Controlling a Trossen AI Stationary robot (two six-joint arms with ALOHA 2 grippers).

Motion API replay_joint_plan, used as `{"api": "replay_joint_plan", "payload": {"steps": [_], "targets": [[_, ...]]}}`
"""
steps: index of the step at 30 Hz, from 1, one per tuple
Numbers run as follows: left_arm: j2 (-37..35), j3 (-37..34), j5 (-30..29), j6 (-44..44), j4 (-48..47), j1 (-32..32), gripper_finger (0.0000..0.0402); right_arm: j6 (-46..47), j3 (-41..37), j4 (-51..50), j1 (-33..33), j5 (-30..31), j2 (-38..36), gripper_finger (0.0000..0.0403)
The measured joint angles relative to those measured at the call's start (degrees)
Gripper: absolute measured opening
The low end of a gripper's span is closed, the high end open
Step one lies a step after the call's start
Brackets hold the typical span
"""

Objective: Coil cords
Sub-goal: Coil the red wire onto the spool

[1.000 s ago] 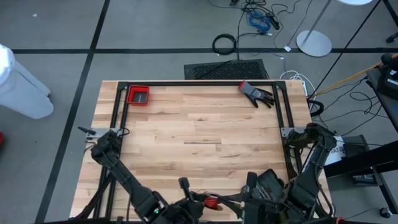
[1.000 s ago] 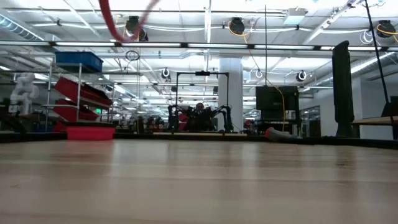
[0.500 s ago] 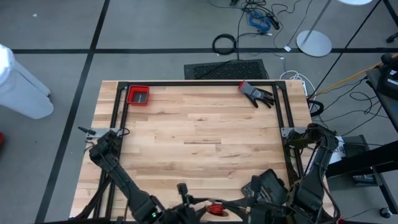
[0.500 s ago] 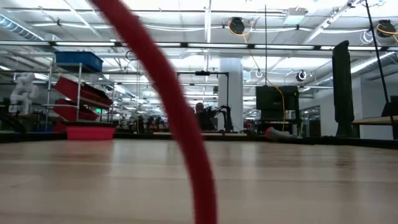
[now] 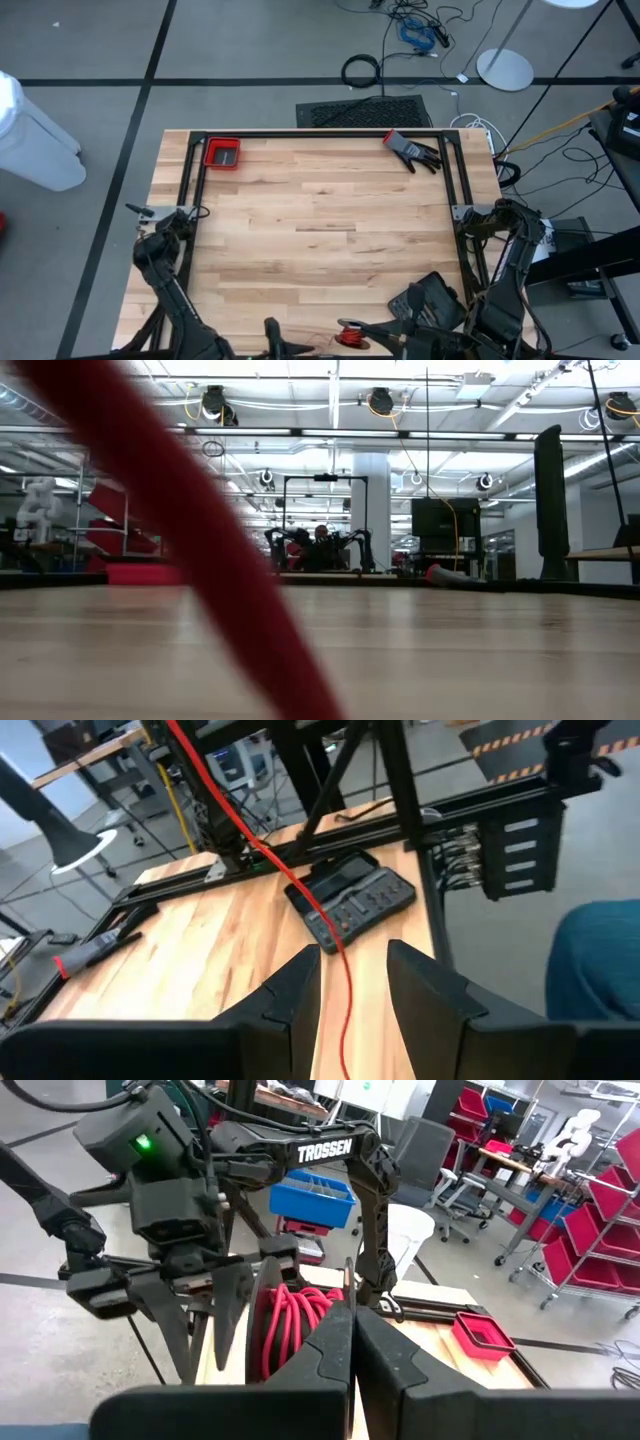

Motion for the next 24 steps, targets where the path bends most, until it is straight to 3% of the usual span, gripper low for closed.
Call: {"api": "replay_joint_plan", "payload": {"steps": [5, 14, 20, 24], "targets": [[0.03, -0.10, 0.05, -0.22, -0.28, -0.10, 0.0125, -0.01, -0.01, 0.00, -0.02, 0.00, 0.00, 0.0000], [1.45, -4.90, 0.81, -14.25, -5.57, 2.98, 0.0125, 0.06, -0.01, 0.03, 0.06, 0.00, -0.02, 0.0000], [1.51, -4.90, 9.78, -20.85, -7.47, 4.11, 0.0125, 0.10, -0.01, 0.03, 1.37, 1.02, -0.02, 0.0000], [1.73, -4.90, 10.37, -21.02, -6.85, 3.47, 0.0125, 0.23, -0.03, 0.26, 2.18, 1.54, -0.04, 0.0000]]}}
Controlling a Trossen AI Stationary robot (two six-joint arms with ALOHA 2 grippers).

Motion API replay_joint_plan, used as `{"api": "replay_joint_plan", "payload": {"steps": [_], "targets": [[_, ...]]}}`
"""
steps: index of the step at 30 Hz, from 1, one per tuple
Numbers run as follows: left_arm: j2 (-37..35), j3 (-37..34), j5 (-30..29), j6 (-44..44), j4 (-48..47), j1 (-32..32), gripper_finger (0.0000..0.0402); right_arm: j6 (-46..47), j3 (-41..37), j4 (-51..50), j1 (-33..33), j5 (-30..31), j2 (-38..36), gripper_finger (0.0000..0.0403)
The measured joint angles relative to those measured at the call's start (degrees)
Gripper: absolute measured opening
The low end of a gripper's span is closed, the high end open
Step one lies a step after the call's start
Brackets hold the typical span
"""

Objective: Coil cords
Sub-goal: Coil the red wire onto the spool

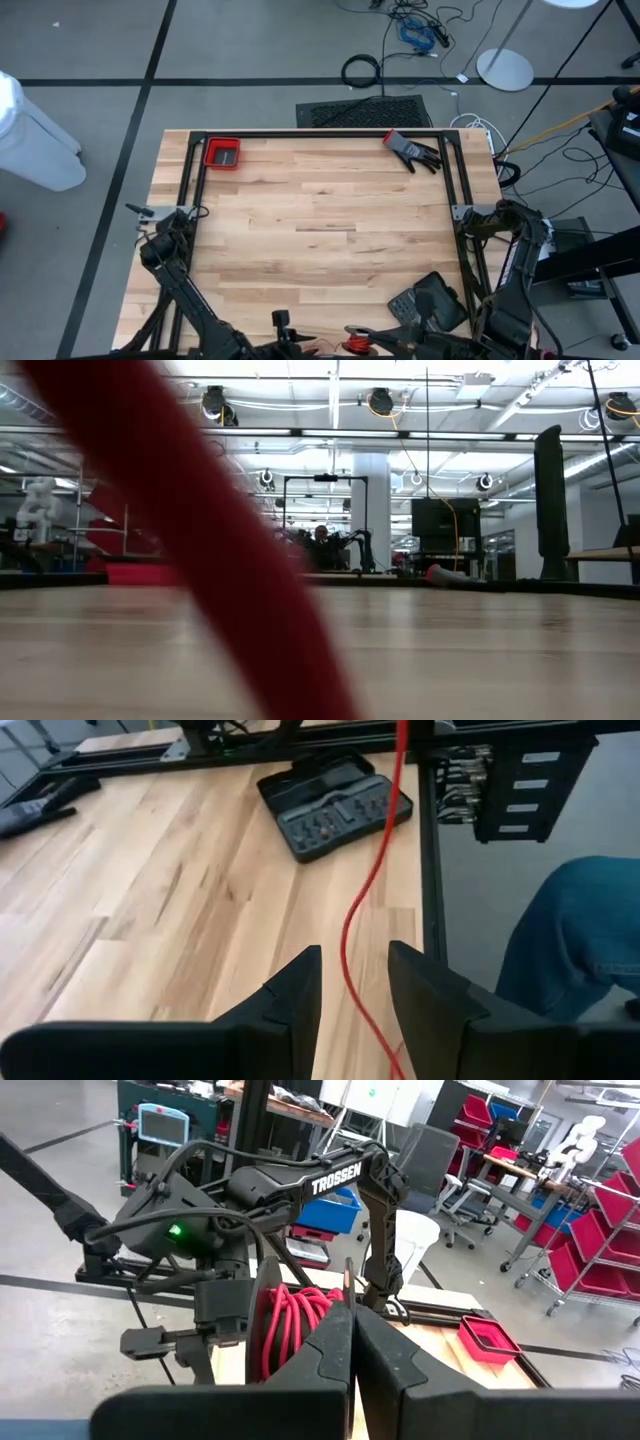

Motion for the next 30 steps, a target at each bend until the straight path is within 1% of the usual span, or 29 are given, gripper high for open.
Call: {"api": "replay_joint_plan", "payload": {"steps": [7, 18, 30], "targets": [[0.09, 0.00, -1.35, -0.48, -0.01, -0.05, 0.0125, 0.96, -0.04, 0.10, 1.11, 1.12, 0.00, 0.0000], [5.05, 0.02, -2.30, 0.00, 1.35, 1.13, 0.0125, 1.51, -0.04, -0.16, 1.12, 1.24, 0.02, 0.0000], [5.09, 0.02, -2.53, -1.33, 1.28, 0.89, 0.0125, 1.51, -0.04, -0.27, 1.12, 1.22, 0.02, 0.0000]]}}
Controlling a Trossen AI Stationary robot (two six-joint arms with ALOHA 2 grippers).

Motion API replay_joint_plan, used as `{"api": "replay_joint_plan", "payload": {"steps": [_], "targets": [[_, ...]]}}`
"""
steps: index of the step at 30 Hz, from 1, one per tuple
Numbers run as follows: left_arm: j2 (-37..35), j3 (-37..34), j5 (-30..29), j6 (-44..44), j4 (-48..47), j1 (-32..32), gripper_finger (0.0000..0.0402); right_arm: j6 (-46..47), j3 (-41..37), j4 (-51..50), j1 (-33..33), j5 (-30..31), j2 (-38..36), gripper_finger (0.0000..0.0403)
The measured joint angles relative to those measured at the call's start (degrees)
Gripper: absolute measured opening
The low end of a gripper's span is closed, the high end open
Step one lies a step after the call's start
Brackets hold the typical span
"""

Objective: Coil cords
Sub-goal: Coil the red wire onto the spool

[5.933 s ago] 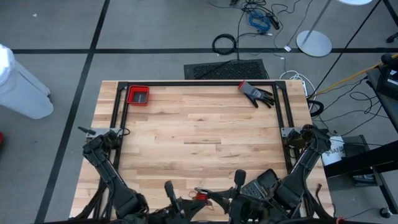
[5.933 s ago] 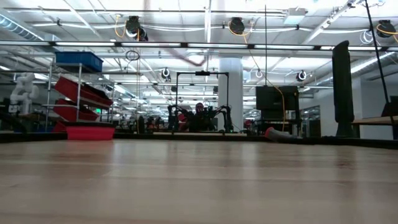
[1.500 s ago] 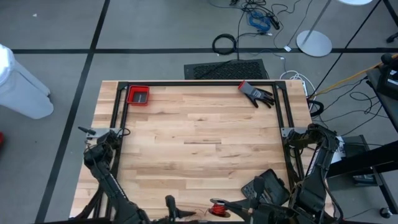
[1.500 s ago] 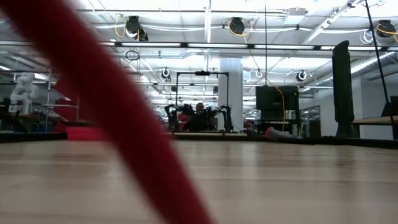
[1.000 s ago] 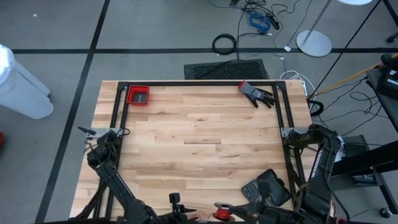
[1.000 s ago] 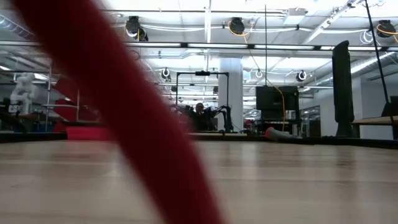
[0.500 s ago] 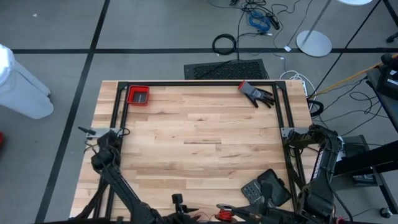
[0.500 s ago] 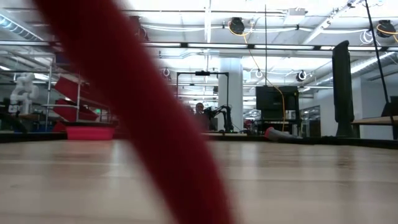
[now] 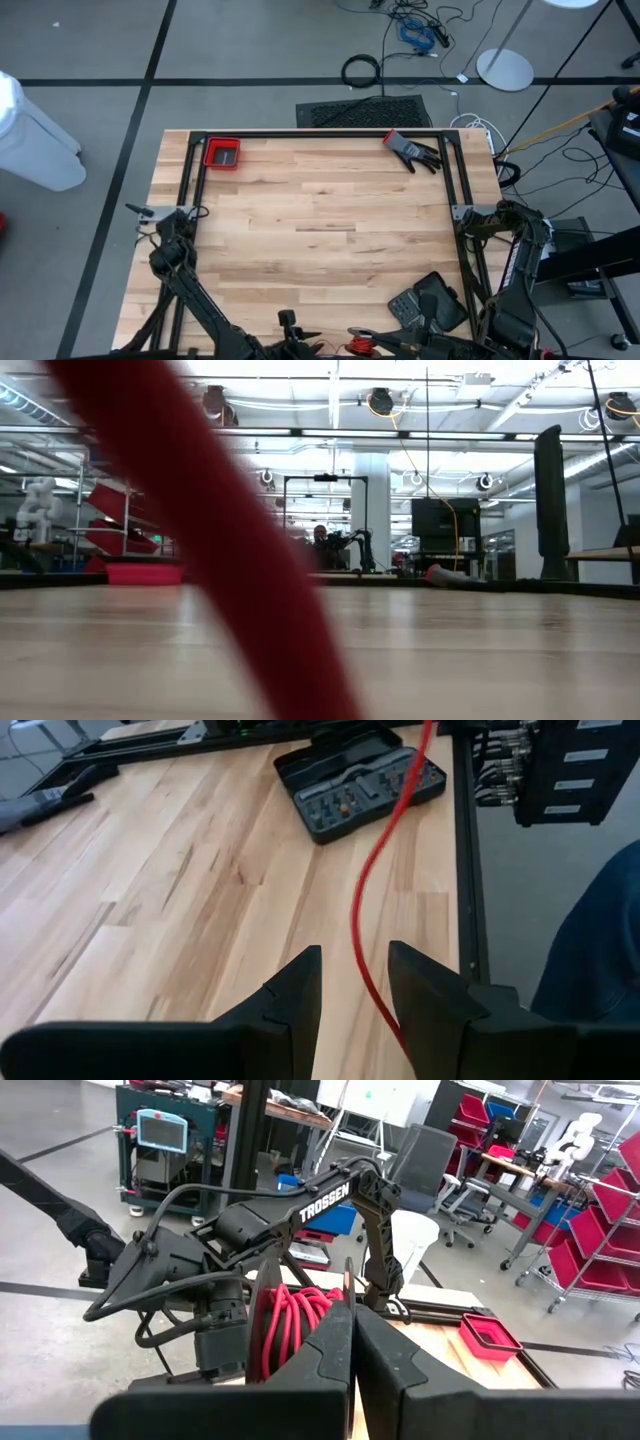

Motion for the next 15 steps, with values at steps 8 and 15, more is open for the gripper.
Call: {"api": "replay_joint_plan", "payload": {"steps": [8, 15], "targets": [[-0.02, 0.00, -0.03, 0.00, 0.00, -0.47, 0.0125, 0.00, 0.00, 0.00, 0.00, -0.02, 0.04, 0.0000], [-0.04, 0.00, -0.03, 0.00, -0.02, -0.50, 0.0115, -0.02, 0.00, 0.00, 0.00, -0.02, 0.04, 0.0000]]}}
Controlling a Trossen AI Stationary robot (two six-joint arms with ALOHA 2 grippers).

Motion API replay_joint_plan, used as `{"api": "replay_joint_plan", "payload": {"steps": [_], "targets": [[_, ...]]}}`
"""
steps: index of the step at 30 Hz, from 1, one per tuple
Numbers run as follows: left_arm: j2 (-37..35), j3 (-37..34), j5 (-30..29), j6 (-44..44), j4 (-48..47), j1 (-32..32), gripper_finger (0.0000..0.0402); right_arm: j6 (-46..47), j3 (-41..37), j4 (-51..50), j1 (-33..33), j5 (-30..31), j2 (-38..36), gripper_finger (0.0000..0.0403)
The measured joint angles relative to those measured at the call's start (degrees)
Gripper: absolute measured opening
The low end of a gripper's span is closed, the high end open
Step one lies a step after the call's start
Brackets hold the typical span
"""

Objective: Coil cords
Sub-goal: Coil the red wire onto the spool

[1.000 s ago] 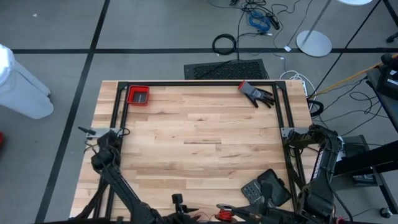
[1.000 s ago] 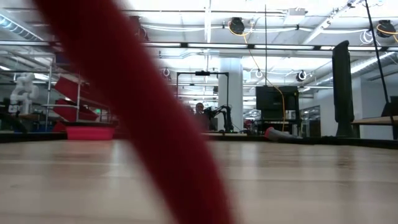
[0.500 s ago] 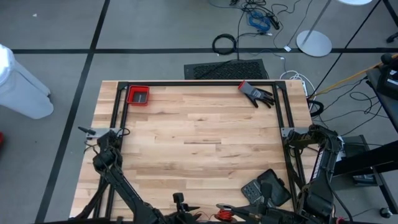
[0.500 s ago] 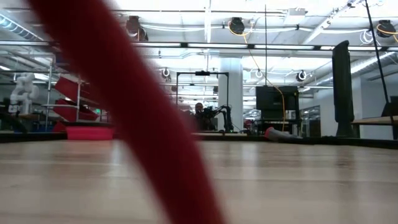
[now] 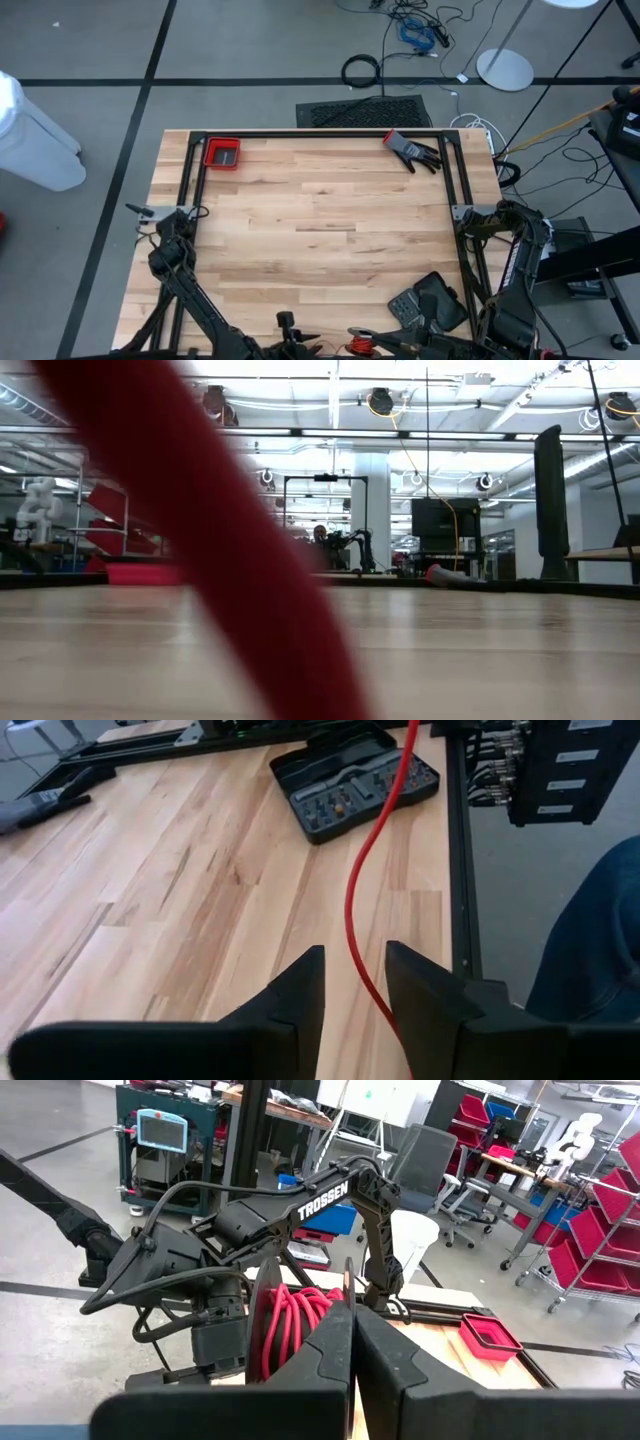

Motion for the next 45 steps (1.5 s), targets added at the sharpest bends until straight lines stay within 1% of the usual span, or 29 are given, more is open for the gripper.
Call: {"api": "replay_joint_plan", "payload": {"steps": [5, 11, 13, 16, 20, 23, 27, 33, 37, 39, 45], "targets": [[-0.02, 0.00, 0.00, 0.06, -0.05, 0.00, 0.0082, 0.00, 0.02, -0.02, 0.00, 0.00, 0.02, 0.0000], [-0.02, 0.00, -0.02, 0.35, -0.39, 0.00, 0.0022, 0.00, 0.02, -0.06, 0.00, -0.02, 0.02, 0.0000], [-0.02, 0.00, -0.05, 0.35, -0.46, 0.00, 0.0008, 0.00, 0.07, -0.21, 0.00, -0.02, 0.02, 0.0000], [-0.02, 0.00, -0.27, 0.31, -0.46, 0.02, 0.0009, 0.00, 0.09, -0.40, 0.00, -0.02, 0.02, 0.0000], [-0.02, 0.00, -2.47, 0.30, -1.43, 0.02, 0.0008, 0.00, 0.09, -1.17, -0.02, -0.02, 0.02, 0.0000], [-0.04, 0.00, -4.68, -0.20, -4.84, 0.11, 0.0004, 0.07, 0.09, -2.31, -0.54, -0.06, 0.02, 0.0000], [-0.11, 0.00, -5.27, -3.06, -9.63, 0.71, 0.0004, -0.20, 0.09, -2.96, -1.94, -0.02, 0.02, 0.0000], [-2.48, 0.00, -6.91, -7.61, -17.96, 2.58, 0.0003, -3.94, 0.09, -3.24, -5.46, -0.25, -0.77, 0.0000], [-5.01, 0.00, -7.37, -7.41, -21.00, 4.07, 0.0003, -4.50, 0.09, -5.03, -8.45, -0.56, -3.35, 0.0000], [-6.63, 0.00, -7.50, -5.97, -22.20, 4.91, 0.0002, -4.70, 0.09, -6.31, -9.89, -0.72, -5.26, 0.0000], [-11.37, 0.02, -7.80, -1.30, -25.29, 7.83, 0.0002, -4.65, 0.09, -10.71, -15.88, -7.66, -12.65, 0.0000]]}}
